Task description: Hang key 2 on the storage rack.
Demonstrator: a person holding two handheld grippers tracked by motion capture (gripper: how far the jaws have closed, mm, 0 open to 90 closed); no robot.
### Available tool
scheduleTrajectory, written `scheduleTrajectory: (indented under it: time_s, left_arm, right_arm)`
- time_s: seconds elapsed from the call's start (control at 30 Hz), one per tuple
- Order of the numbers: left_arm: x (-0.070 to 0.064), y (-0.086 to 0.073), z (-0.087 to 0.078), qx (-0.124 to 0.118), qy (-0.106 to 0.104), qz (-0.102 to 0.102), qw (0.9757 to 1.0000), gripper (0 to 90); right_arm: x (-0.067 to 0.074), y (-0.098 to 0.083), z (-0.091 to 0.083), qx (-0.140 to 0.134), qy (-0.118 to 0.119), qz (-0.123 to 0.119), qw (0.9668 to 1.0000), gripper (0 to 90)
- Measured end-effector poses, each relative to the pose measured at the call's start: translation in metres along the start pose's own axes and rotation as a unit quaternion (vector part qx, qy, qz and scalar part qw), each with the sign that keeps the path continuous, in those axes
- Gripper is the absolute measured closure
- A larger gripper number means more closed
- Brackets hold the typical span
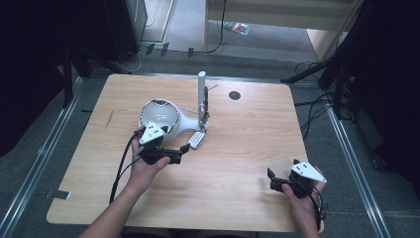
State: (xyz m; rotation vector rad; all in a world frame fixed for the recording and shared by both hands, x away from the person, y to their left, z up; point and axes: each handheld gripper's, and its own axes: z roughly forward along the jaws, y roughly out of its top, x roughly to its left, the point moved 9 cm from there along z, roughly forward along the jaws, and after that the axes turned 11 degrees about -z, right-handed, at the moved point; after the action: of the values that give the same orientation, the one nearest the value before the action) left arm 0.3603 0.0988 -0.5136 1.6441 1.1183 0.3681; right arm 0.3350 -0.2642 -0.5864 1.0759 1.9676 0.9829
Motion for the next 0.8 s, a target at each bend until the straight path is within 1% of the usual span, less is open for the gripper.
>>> scheduleTrajectory:
  time_s: [0.17, 0.23, 0.27, 0.3, 0.33, 0.57, 0.63, 0.67, 0.7, 0.77, 0.8]
  left_arm:
    - [0.005, -0.003, -0.01, 0.001, -0.005, -0.009, 1.0, 0.0]
    - [0.006, -0.005, -0.013, 0.001, -0.003, -0.005, 1.0, 0.0]
    - [0.008, -0.007, -0.018, 0.002, -0.002, -0.004, 1.0, 0.0]
    - [0.008, -0.007, -0.018, 0.002, -0.002, -0.004, 1.0, 0.0]
    - [0.01, -0.009, -0.022, 0.001, -0.002, -0.006, 1.0, 0.0]
    - [0.021, -0.018, -0.035, 0.001, 0.008, -0.007, 0.9999, 0.0]
    - [0.027, -0.021, -0.04, -0.002, 0.016, -0.011, 0.9998, 0.0]
    - [0.027, -0.021, -0.04, -0.002, 0.016, -0.011, 0.9998, 0.0]
    - [0.032, -0.024, -0.044, -0.005, 0.019, -0.015, 0.9997, 0.0]
    - [0.037, -0.027, -0.049, -0.007, 0.021, -0.019, 0.9996, 0.0]
    - [0.037, -0.027, -0.049, -0.007, 0.021, -0.019, 0.9996, 0.0]
  right_arm:
    - [0.0, 0.0, 0.0, 0.001, 0.0, -0.002, 1.0, 0.0]
    - [0.0, 0.0, 0.0, 0.0, -0.001, -0.004, 1.0, 0.0]
    - [0.0, 0.0, 0.001, 0.0, -0.001, -0.004, 1.0, 0.0]
    - [0.0, 0.0, 0.001, 0.0, -0.001, -0.004, 1.0, 0.0]
    - [0.0, 0.0, 0.001, 0.001, -0.001, -0.004, 1.0, 0.0]
    - [0.001, 0.0, 0.001, 0.002, -0.003, -0.004, 1.0, 0.0]
    - [0.001, 0.0, 0.001, 0.003, -0.004, -0.005, 1.0, 0.0]
    - [0.001, 0.0, 0.001, 0.003, -0.004, -0.005, 1.0, 0.0]
    - [0.001, 0.0, 0.001, 0.004, -0.004, -0.005, 1.0, 0.0]
    - [0.001, 0.0, 0.001, 0.005, -0.004, -0.006, 1.0, 0.0]
    - [0.001, 0.0, 0.001, 0.005, -0.005, -0.007, 1.0, 0.0]
